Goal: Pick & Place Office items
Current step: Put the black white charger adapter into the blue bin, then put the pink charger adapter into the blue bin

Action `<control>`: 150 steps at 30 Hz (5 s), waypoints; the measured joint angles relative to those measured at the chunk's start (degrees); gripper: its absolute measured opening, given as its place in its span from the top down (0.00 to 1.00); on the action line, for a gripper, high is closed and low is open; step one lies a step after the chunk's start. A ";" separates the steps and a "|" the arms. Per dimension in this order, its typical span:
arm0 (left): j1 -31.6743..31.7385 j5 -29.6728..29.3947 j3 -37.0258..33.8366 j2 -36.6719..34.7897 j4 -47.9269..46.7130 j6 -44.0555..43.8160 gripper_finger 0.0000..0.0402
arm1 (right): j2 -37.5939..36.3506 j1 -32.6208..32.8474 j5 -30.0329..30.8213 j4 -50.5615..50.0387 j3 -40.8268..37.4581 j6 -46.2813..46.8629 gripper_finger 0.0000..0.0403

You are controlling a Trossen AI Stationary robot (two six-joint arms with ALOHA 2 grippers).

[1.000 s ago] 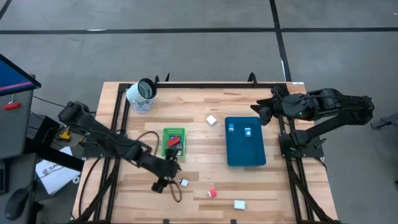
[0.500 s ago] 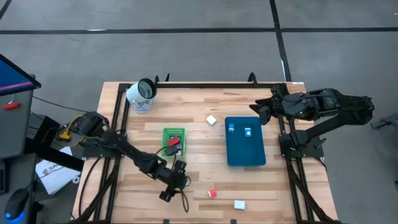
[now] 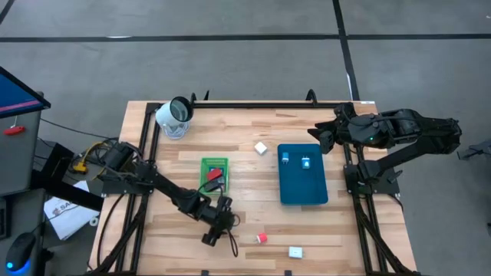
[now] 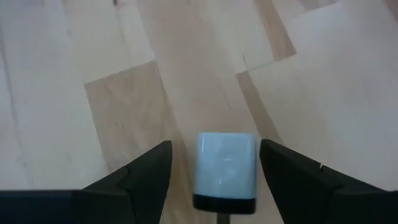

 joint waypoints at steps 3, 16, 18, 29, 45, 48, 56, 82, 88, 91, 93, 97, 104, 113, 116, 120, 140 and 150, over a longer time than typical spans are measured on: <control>0.00 0.09 0.00 0.00 -0.73 0.00 0.47 | 0.00 0.00 0.00 0.00 0.00 0.00 0.51; 5.88 4.66 -0.07 -3.51 -3.85 0.04 0.69 | 0.00 0.00 0.00 0.03 0.00 1.36 0.51; 8.53 4.66 0.00 -6.49 -3.08 0.20 0.69 | 0.02 0.00 -0.02 0.14 0.00 1.49 0.51; 27.47 6.38 2.73 -22.40 7.40 -0.31 0.69 | 0.02 0.00 0.03 0.54 0.00 0.75 0.51; 31.38 14.68 27.97 5.88 8.92 -0.85 0.69 | 0.16 -0.02 1.49 2.24 -0.01 -1.11 0.51; 31.61 14.63 30.54 9.79 10.84 -1.05 0.69 | 0.65 -0.01 1.50 2.74 -0.02 -1.35 0.51; 31.89 14.65 40.46 19.51 11.90 -1.02 0.69 | 2.31 0.00 1.35 3.95 -0.02 -1.57 0.51; 34.97 14.14 40.63 24.20 8.41 -1.27 0.65 | 3.26 0.87 0.42 5.11 -0.02 -0.63 0.51; 34.97 14.14 40.57 24.17 8.83 -1.41 0.50 | 3.26 0.87 0.42 5.14 -0.02 -1.29 0.51; 34.97 14.14 40.57 24.11 8.67 -1.49 0.47 | 3.26 0.90 0.42 5.14 0.00 -1.33 0.51; 34.81 14.15 40.57 23.79 8.22 -1.49 0.47 | 3.26 0.90 0.42 5.14 -0.01 -1.33 0.51; 34.33 17.14 40.46 21.21 5.18 -1.06 0.48 | 3.26 0.90 0.43 5.13 -0.01 -1.34 0.51; 30.39 21.14 40.31 12.21 -10.29 5.19 0.51 | 3.26 0.92 0.39 5.11 -0.02 -1.11 0.51; 20.31 16.16 24.37 -5.26 -17.07 6.70 0.52 | 3.26 1.69 0.38 5.10 -0.02 -0.90 0.51; 16.65 11.44 17.92 -9.79 -16.27 1.09 0.52 | 3.26 1.86 0.42 5.09 -0.02 -0.65 0.51; 11.14 5.33 11.89 -12.19 -11.99 -4.23 0.52 | 3.34 1.92 0.51 5.11 -0.01 -0.02 0.51; -2.97 -16.22 20.66 8.47 8.28 -22.49 0.52 | 7.40 8.95 0.09 5.01 -0.06 0.72 0.51; -3.99 -22.55 29.73 19.69 -0.33 -23.78 0.52 | 8.02 13.09 0.68 4.96 -0.02 2.41 0.51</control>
